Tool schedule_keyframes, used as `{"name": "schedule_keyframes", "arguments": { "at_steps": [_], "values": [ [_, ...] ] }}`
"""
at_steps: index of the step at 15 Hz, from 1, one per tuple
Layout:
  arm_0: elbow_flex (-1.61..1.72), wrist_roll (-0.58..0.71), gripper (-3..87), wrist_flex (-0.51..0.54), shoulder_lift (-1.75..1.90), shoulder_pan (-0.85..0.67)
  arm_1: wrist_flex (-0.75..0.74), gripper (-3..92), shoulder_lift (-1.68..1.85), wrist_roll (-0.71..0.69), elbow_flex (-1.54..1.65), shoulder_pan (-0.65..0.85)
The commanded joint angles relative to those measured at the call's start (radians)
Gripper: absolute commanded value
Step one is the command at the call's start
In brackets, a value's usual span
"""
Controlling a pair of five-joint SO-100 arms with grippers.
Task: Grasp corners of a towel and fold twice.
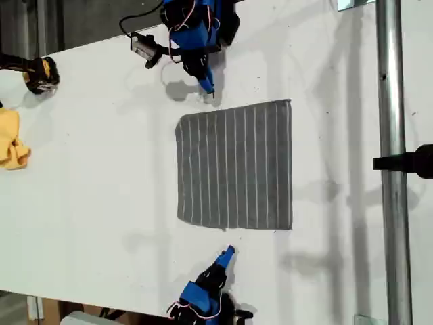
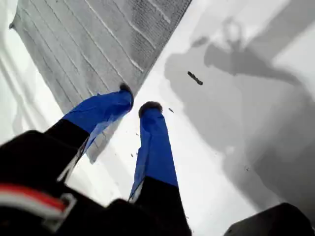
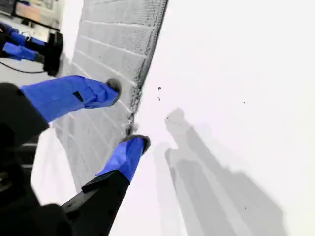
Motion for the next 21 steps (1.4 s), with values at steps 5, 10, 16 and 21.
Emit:
{"name": "schedule_keyframes", "arguments": {
  "at_steps": [5, 10, 16, 21],
  "values": [
    [0.003, -0.460, -1.4, -0.003, 0.008, -0.247, 0.012, -0.1, 0.005, 0.000, -0.014, -0.008],
    [0.003, -0.479, -1.5, -0.003, 0.008, -0.245, -0.046, -0.1, -0.160, 0.034, -0.258, -0.103],
    [0.003, -0.497, -1.5, -0.003, 0.008, -0.242, -0.324, -0.1, -0.864, 0.126, -0.558, -0.399],
    [0.003, -0.500, -1.5, -0.003, 0.006, -0.227, -0.327, -0.1, -1.420, 0.207, -0.997, -0.756]
  ]
}}
